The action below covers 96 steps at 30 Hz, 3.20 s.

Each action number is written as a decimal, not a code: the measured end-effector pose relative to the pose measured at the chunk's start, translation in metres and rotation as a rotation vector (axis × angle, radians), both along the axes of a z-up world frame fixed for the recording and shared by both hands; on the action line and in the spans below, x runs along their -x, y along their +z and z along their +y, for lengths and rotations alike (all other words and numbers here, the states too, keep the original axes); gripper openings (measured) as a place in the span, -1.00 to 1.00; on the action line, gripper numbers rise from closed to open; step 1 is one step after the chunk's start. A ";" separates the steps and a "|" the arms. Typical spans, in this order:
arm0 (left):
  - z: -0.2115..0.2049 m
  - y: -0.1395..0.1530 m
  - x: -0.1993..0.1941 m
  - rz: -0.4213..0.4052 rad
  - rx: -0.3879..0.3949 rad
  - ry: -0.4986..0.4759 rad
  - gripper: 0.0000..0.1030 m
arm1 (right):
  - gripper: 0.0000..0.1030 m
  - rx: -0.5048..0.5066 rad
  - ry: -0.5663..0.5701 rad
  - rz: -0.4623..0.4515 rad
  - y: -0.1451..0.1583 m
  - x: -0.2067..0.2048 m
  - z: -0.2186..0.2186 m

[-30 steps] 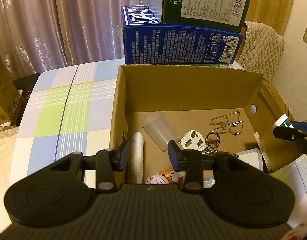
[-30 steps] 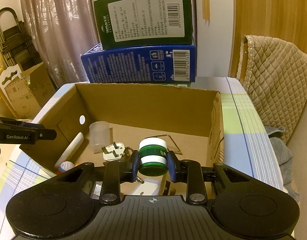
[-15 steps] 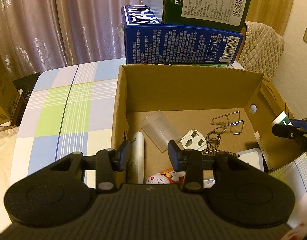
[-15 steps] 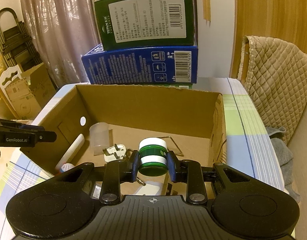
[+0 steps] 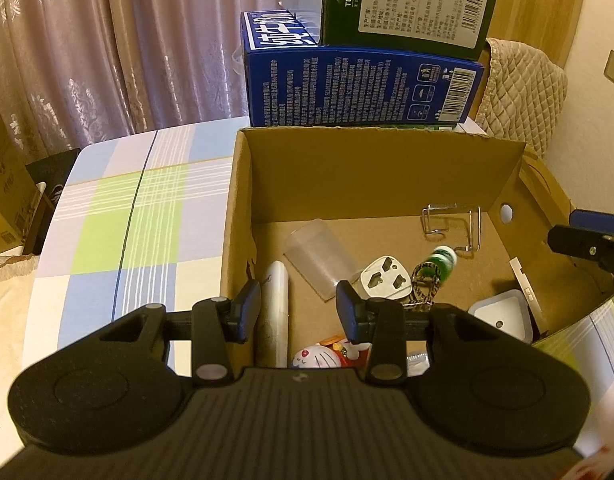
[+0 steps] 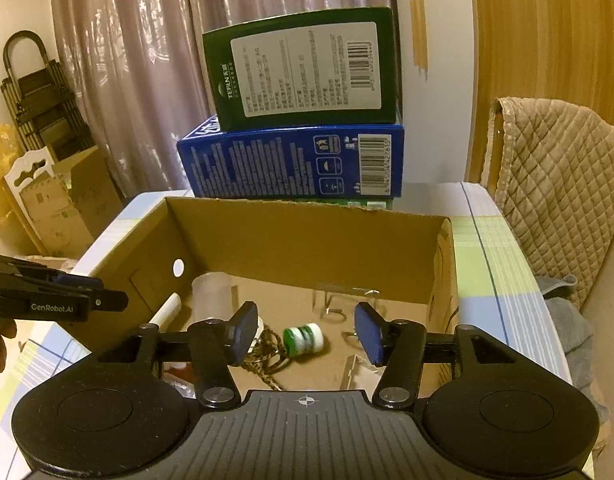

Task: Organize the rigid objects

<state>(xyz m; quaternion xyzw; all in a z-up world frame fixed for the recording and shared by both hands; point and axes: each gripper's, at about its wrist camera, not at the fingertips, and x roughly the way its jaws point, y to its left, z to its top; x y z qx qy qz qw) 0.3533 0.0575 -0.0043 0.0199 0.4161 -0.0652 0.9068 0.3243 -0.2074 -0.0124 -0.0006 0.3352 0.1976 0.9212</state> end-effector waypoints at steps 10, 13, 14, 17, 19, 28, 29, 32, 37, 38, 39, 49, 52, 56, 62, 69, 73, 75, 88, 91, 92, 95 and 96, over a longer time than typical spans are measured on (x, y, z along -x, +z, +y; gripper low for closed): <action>-0.002 0.004 0.003 -0.008 -0.008 -0.002 -0.22 | 0.00 0.009 0.000 0.012 -0.001 0.002 -0.003; -0.004 0.007 0.006 -0.012 -0.012 0.000 -0.13 | 0.00 0.014 -0.004 0.016 0.001 0.004 -0.004; -0.004 0.008 0.008 -0.016 -0.014 0.004 0.00 | 0.00 0.014 -0.005 0.019 0.002 0.005 -0.005; -0.006 0.015 0.014 -0.038 -0.025 0.003 0.36 | 0.03 0.016 -0.016 0.034 0.004 0.006 -0.007; -0.008 0.021 0.019 -0.058 -0.028 0.003 0.55 | 0.15 0.018 -0.024 0.040 0.006 0.008 -0.009; -0.016 0.045 0.050 -0.105 -0.037 0.003 0.80 | 0.61 0.014 -0.044 0.040 0.025 0.027 -0.017; -0.017 0.048 0.055 -0.111 -0.033 0.006 0.82 | 0.62 0.013 -0.047 0.043 0.027 0.030 -0.017; -0.019 0.055 0.071 -0.132 -0.046 0.017 0.88 | 0.62 0.004 -0.055 0.059 0.034 0.042 -0.021; -0.023 0.067 0.100 -0.145 -0.043 0.034 0.96 | 0.63 -0.025 -0.064 0.086 0.044 0.069 -0.028; -0.023 0.069 0.106 -0.145 -0.037 0.039 0.97 | 0.63 -0.027 -0.065 0.088 0.045 0.075 -0.030; -0.023 0.071 0.112 -0.147 -0.027 0.045 0.97 | 0.63 -0.026 -0.068 0.088 0.048 0.081 -0.031; -0.033 0.092 0.180 -0.139 -0.001 0.062 0.97 | 0.64 -0.023 -0.094 0.078 0.067 0.148 -0.045; -0.038 0.097 0.203 -0.146 -0.022 0.068 0.97 | 0.64 -0.022 -0.087 0.070 0.072 0.169 -0.048; -0.044 0.104 0.233 -0.166 -0.016 0.062 0.97 | 0.64 -0.001 -0.096 0.047 0.079 0.200 -0.052; -0.047 0.110 0.274 -0.186 0.011 0.097 0.97 | 0.64 -0.012 -0.113 0.027 0.086 0.241 -0.060; -0.052 0.109 0.321 -0.206 0.022 0.116 0.97 | 0.64 -0.039 -0.118 0.008 0.095 0.280 -0.068; -0.055 0.106 0.340 -0.188 0.039 0.117 0.97 | 0.64 -0.044 -0.110 0.003 0.099 0.299 -0.070; -0.056 0.105 0.348 -0.183 0.046 0.132 0.97 | 0.64 -0.049 -0.105 0.001 0.099 0.310 -0.067; -0.067 0.097 0.371 -0.173 0.028 0.143 0.97 | 0.64 -0.012 -0.102 -0.014 0.085 0.333 -0.055; -0.067 0.095 0.371 -0.166 0.026 0.144 0.97 | 0.64 -0.025 -0.105 0.006 0.081 0.332 -0.057; -0.067 0.095 0.371 -0.165 0.025 0.144 0.97 | 0.64 -0.033 -0.104 0.013 0.080 0.331 -0.058; -0.068 0.094 0.371 -0.162 0.030 0.144 0.97 | 0.64 -0.032 -0.099 0.012 0.080 0.330 -0.059; -0.068 0.094 0.370 -0.162 0.031 0.142 0.97 | 0.64 -0.027 -0.097 0.010 0.080 0.330 -0.058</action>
